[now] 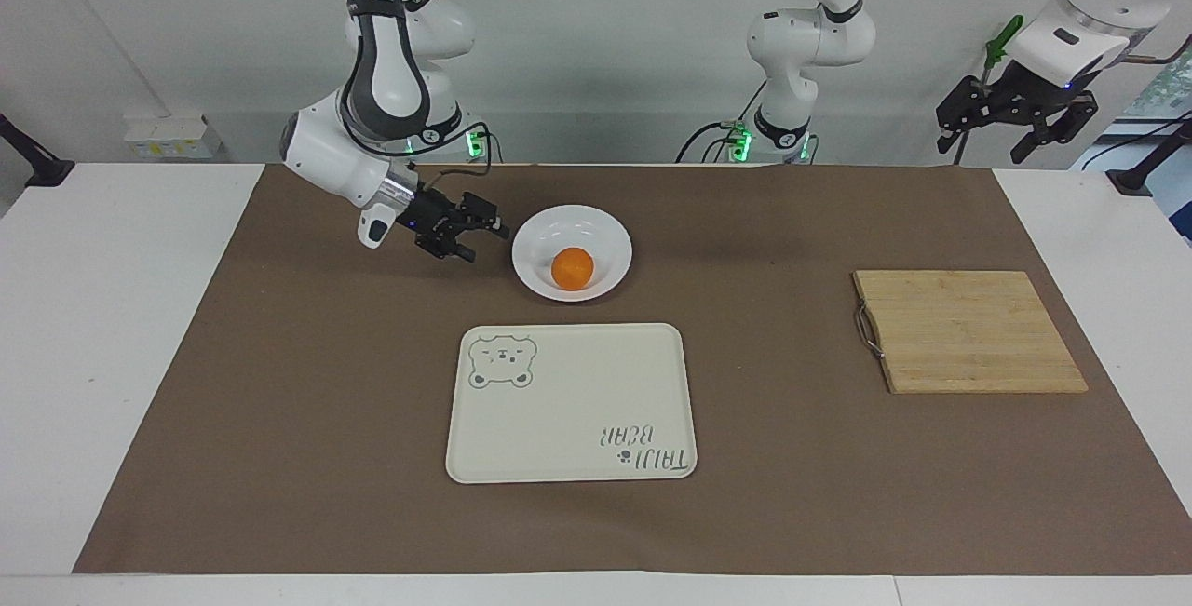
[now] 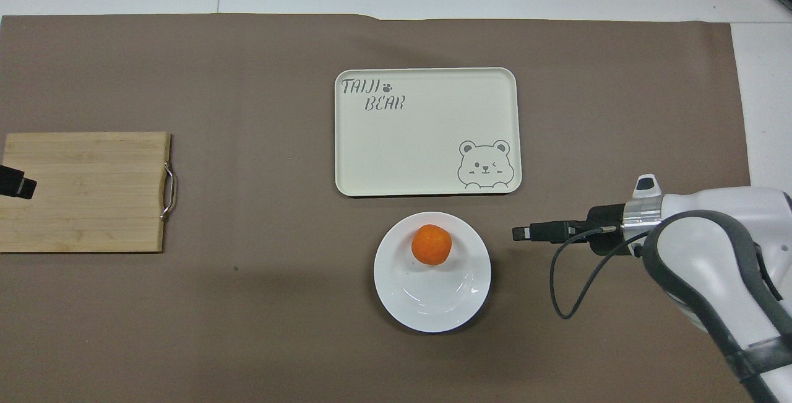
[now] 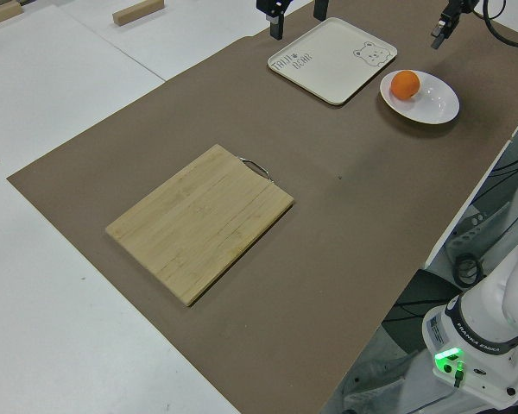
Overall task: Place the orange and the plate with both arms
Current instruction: 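Reach the right gripper toward the white plate's rim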
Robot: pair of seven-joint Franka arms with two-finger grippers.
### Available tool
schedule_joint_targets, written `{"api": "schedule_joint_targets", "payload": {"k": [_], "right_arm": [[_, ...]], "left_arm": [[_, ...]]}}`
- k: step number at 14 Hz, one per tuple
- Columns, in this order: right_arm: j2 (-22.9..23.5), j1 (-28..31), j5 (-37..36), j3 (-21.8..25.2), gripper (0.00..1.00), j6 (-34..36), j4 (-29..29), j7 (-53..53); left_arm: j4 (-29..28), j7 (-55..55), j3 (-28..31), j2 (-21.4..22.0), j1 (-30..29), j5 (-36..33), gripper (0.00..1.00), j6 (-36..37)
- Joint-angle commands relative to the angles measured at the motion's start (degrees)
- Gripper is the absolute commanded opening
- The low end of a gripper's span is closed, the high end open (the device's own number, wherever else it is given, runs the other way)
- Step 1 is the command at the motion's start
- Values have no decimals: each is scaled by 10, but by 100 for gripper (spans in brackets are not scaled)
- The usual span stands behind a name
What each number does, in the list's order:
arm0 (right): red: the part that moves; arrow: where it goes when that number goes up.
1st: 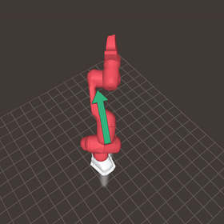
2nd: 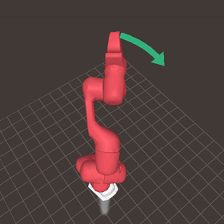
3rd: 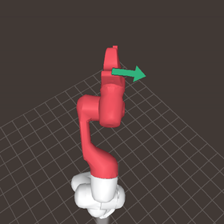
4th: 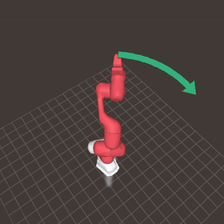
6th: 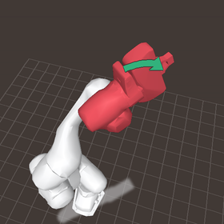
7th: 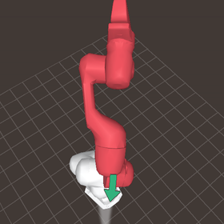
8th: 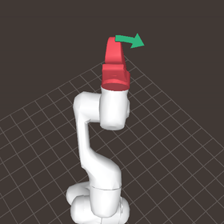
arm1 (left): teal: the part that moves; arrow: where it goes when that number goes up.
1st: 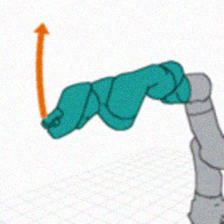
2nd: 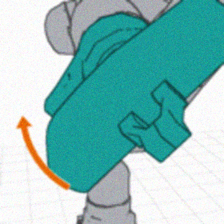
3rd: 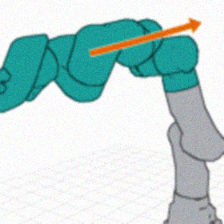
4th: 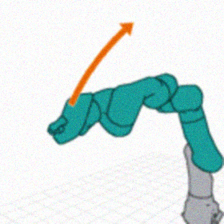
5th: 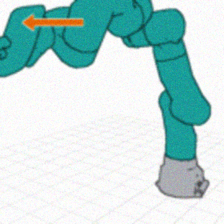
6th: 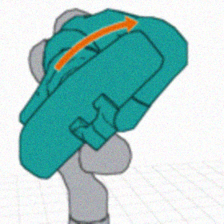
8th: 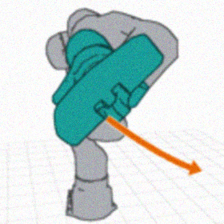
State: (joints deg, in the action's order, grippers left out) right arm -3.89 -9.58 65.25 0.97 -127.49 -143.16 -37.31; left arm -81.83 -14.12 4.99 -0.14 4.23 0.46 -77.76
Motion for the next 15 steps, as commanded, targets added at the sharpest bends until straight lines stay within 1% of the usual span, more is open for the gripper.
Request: {"api": "schedule_joint_targets", "payload": {"k": [1, 7, 15], "right_arm": [[12, 3, 63, 0, 100, -21, -26, -71], [17, -34, 115, 0, 100, -43, -45, -70], [8, -35, 116, -1, 100, -43, -68, -69]], "left_arm": [[-5, 8, -1, 9, -4, 4, 100, 7], [-5, 7, -1, 9, -2, 4, 100, 7], [-5, 7, -1, 9, -1, 4, 100, 3]]}}
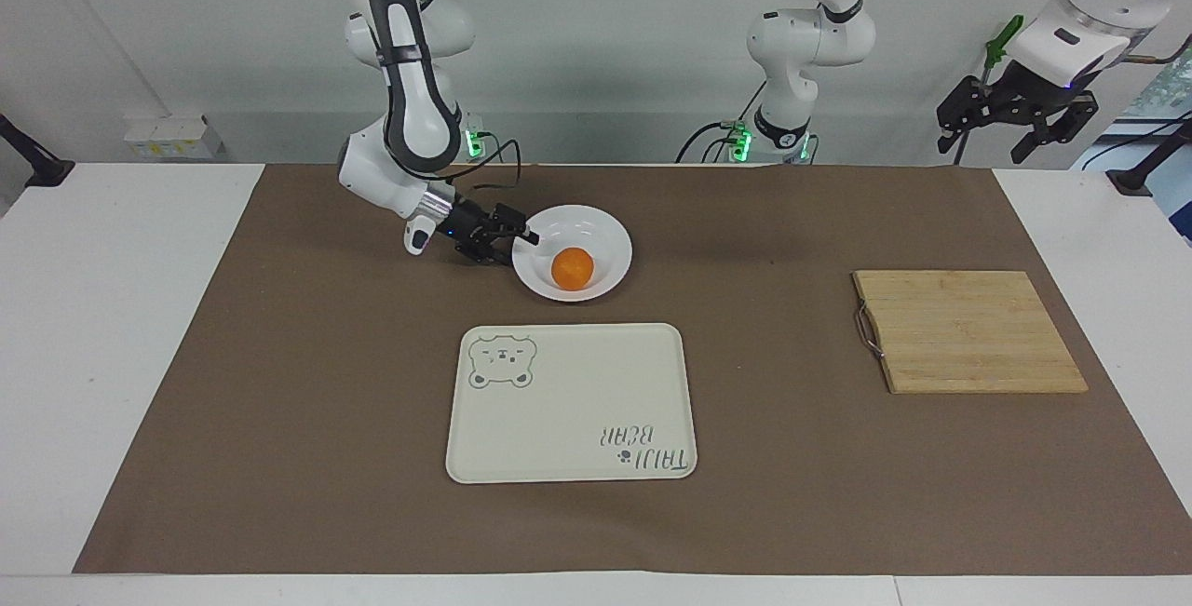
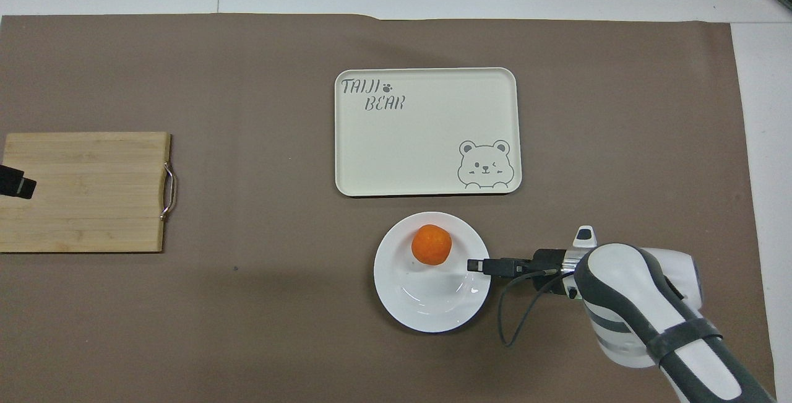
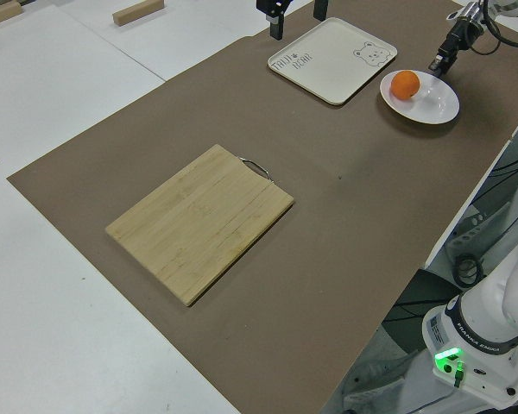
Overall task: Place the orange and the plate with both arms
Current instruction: 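Grip the white plate's rim with the right gripper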
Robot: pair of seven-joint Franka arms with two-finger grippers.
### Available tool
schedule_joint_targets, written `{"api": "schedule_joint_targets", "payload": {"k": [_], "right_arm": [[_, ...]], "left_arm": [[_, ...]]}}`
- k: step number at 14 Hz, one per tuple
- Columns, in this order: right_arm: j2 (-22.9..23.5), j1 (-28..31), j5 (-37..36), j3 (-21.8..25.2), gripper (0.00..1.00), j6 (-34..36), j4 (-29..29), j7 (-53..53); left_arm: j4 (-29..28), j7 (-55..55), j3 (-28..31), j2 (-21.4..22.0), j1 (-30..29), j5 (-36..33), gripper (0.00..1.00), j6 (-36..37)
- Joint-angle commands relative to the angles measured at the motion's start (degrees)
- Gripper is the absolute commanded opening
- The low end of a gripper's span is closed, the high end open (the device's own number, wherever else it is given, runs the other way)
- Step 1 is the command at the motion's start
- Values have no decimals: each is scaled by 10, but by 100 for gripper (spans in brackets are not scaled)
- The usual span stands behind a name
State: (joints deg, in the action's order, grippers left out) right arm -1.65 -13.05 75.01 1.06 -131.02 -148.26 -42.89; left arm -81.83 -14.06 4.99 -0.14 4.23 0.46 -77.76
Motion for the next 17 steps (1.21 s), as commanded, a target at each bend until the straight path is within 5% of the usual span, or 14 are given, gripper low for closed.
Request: {"api": "schedule_joint_targets", "payload": {"k": [1, 10, 14, 17], "right_arm": [[-15, 0, 18, -2, 100, -6, -18, -13], [-17, 0, 37, -1, 100, 4, -18, -33], [-17, -7, 37, -1, 72, 3, -17, -37], [-16, -8, 37, -1, 66, 0, -17, -37]], "left_arm": [[-5, 6, -1, 9, -1, 4, 100, 4], [-5, 3, 0, 9, -3, 3, 100, 4], [-5, 3, 0, 9, -3, 3, 100, 4], [-5, 3, 0, 9, -3, 3, 100, 4]]}}
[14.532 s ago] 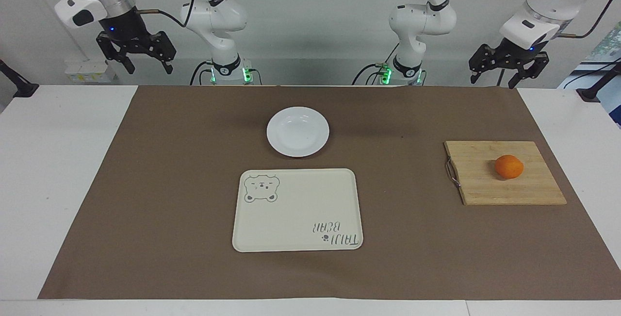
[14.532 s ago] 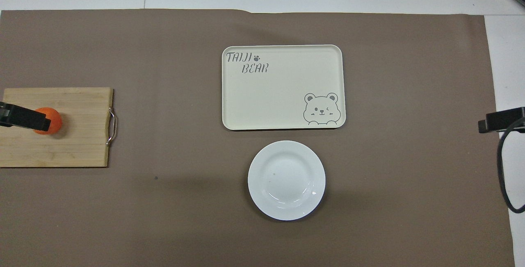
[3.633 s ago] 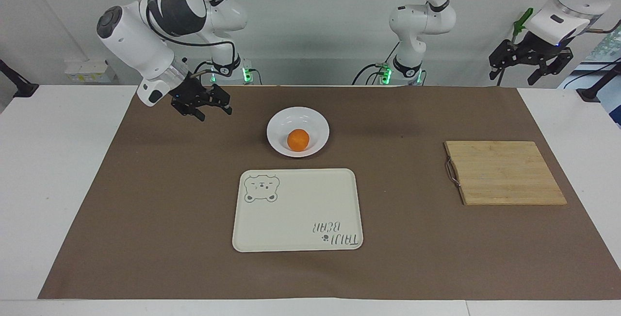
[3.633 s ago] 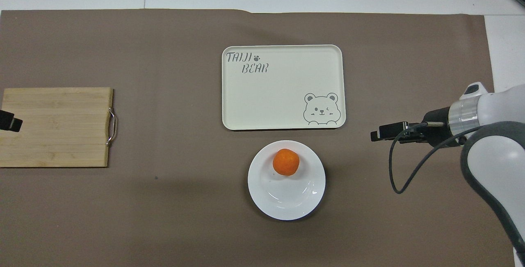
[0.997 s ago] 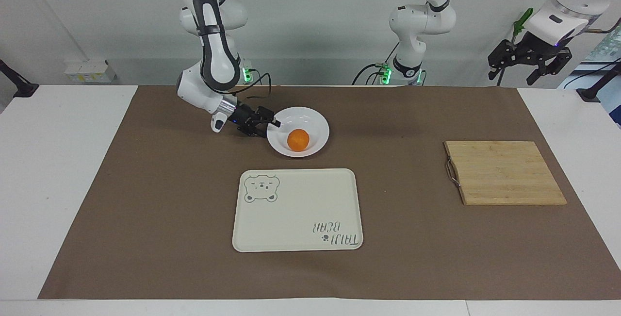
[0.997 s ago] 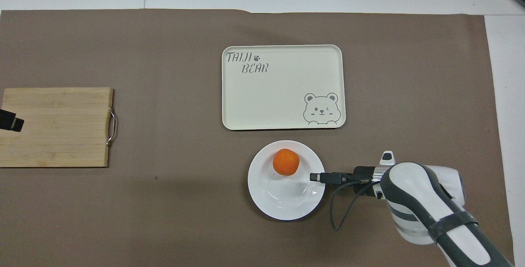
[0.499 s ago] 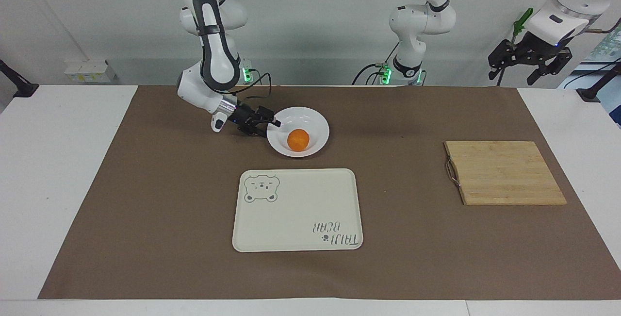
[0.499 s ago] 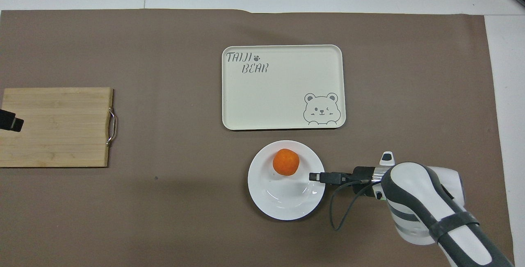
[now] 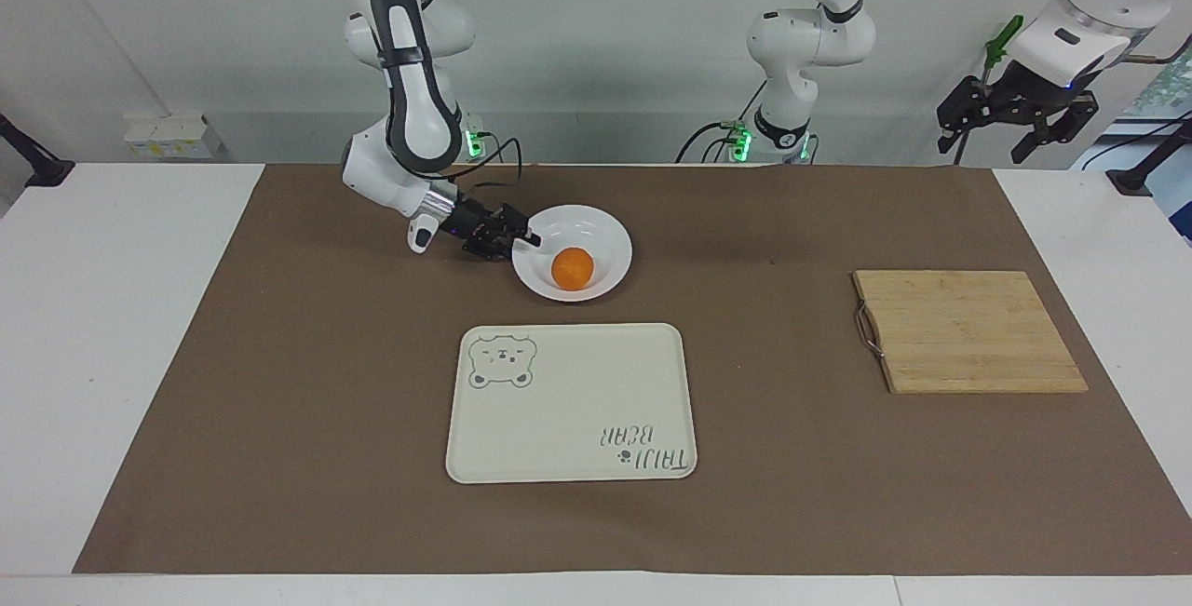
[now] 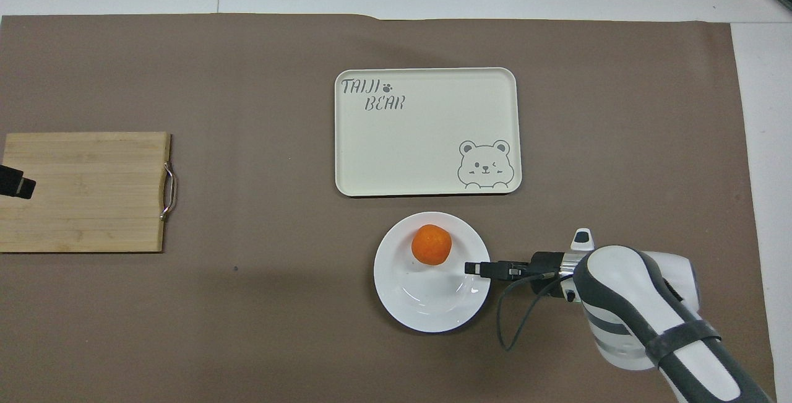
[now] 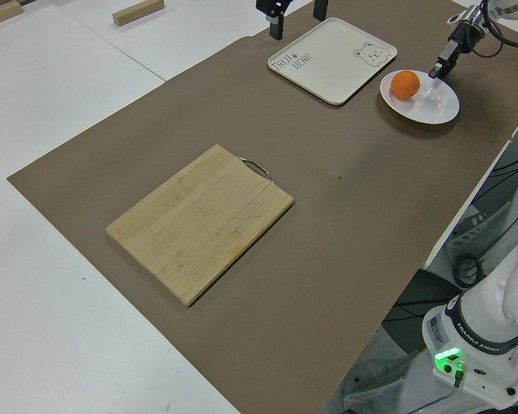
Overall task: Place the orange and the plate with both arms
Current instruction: 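Grip the white plate's rim with the right gripper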
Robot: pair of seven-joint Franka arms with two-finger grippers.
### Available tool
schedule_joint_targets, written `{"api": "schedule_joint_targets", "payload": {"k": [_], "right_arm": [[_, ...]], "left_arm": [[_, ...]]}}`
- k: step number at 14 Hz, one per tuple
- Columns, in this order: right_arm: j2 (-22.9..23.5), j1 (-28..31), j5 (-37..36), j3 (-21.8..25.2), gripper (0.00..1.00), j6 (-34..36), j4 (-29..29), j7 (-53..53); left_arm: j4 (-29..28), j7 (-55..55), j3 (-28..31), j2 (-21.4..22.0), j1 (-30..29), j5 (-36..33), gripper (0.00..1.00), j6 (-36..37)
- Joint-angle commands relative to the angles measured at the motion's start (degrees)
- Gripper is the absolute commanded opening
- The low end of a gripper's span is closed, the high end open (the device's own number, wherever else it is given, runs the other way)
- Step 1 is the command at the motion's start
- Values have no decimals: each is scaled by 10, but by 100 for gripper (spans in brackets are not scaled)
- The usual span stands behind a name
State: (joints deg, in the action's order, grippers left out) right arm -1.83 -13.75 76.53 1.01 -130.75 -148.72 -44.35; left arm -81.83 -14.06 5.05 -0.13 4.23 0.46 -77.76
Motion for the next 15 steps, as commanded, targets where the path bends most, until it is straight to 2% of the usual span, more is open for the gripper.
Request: {"api": "schedule_joint_targets", "payload": {"k": [1, 5, 7, 9, 12, 15], "right_arm": [[-14, -1, 22, 0, 66, -4, -12, -22], [-5, -1, 21, 0, 63, -6, -12, -33], [-5, -1, 21, 0, 57, -7, -12, -32], [-5, -1, 21, 0, 45, -7, -12, -32], [-5, -1, 21, 0, 35, -7, -11, -32], [-5, -1, 21, 0, 14, -8, -11, -33]], "left_arm": [[-5, 3, 0, 9, -3, 3, 100, 4], [-5, 3, 0, 9, -3, 3, 100, 4], [-5, 3, 0, 9, -3, 3, 100, 4], [-5, 3, 0, 9, -3, 3, 100, 4], [-5, 3, 0, 9, -3, 3, 100, 4], [-5, 3, 0, 9, -3, 3, 100, 4]]}}
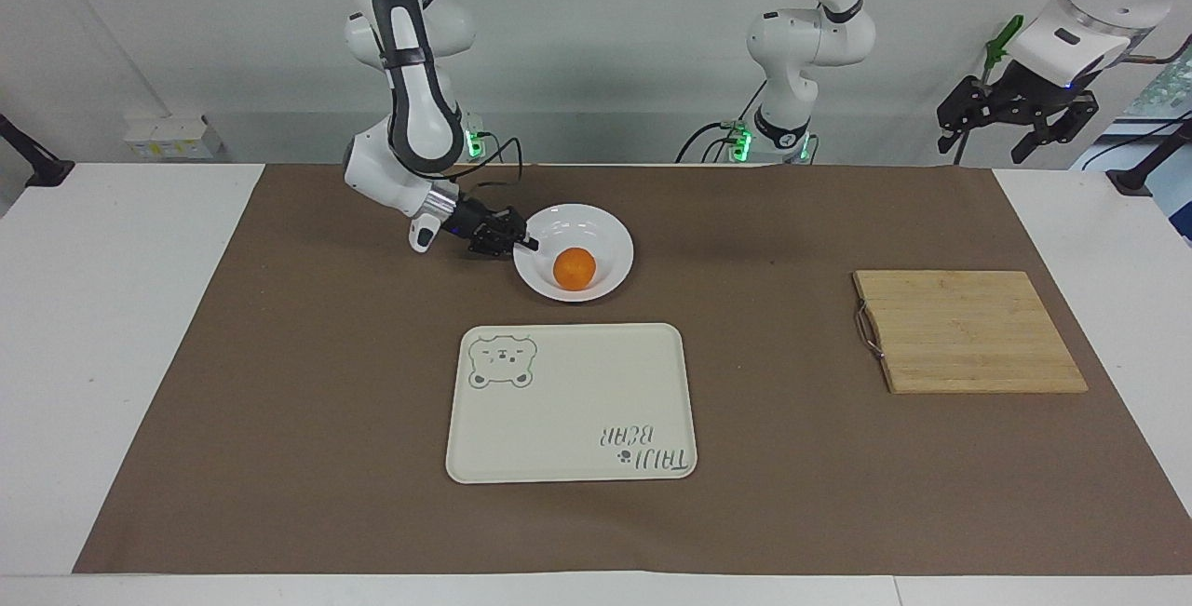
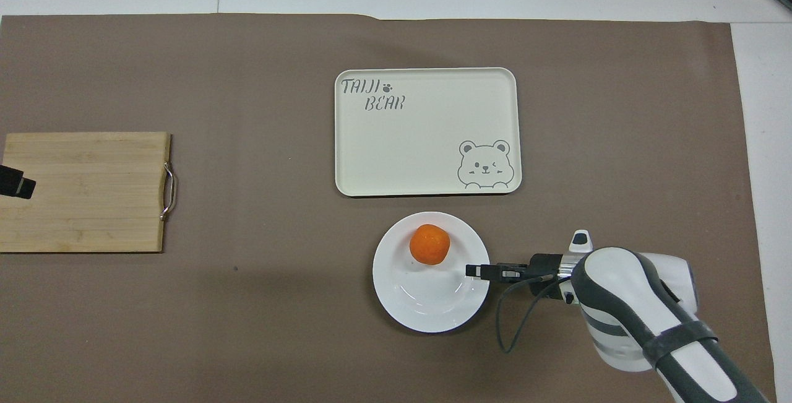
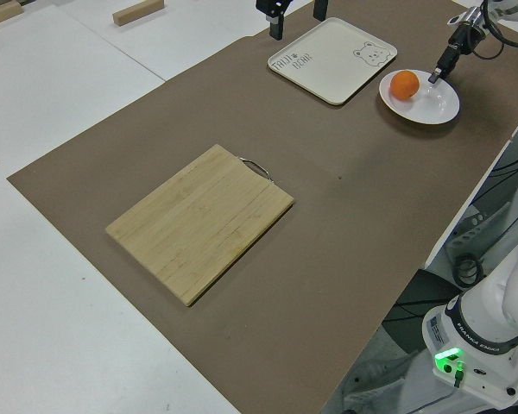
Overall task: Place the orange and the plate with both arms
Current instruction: 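Grip the white plate's rim with the right gripper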
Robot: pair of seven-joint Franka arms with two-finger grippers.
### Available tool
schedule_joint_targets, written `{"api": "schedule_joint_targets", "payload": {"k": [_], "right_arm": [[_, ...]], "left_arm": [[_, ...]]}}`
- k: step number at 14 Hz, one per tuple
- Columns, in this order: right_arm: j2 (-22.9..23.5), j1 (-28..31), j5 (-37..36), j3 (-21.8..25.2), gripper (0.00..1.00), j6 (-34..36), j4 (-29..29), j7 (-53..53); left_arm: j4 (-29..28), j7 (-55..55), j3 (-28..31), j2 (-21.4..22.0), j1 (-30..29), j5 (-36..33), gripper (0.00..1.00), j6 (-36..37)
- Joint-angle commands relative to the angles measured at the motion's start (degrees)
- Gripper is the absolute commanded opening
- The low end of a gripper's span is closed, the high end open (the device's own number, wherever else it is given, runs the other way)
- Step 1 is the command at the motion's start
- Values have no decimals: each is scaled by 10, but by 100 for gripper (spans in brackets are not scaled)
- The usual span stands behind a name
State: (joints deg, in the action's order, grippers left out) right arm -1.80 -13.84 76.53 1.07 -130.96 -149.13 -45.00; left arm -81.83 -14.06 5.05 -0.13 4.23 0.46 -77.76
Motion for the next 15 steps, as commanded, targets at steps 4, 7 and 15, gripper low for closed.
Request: {"api": "schedule_joint_targets", "payload": {"k": [4, 7, 15], "right_arm": [[-3, 0, 20, 0, 7, -7, -6, -30], [-3, 0, 20, 0, 0, -7, -6, -43], [4, 16, 21, 0, 0, 24, 19, -52]], "left_arm": [[-5, 3, 0, 9, -3, 3, 100, 4], [-5, 3, 0, 9, -3, 3, 100, 4], [-5, 3, 0, 9, -3, 3, 100, 4]]}}
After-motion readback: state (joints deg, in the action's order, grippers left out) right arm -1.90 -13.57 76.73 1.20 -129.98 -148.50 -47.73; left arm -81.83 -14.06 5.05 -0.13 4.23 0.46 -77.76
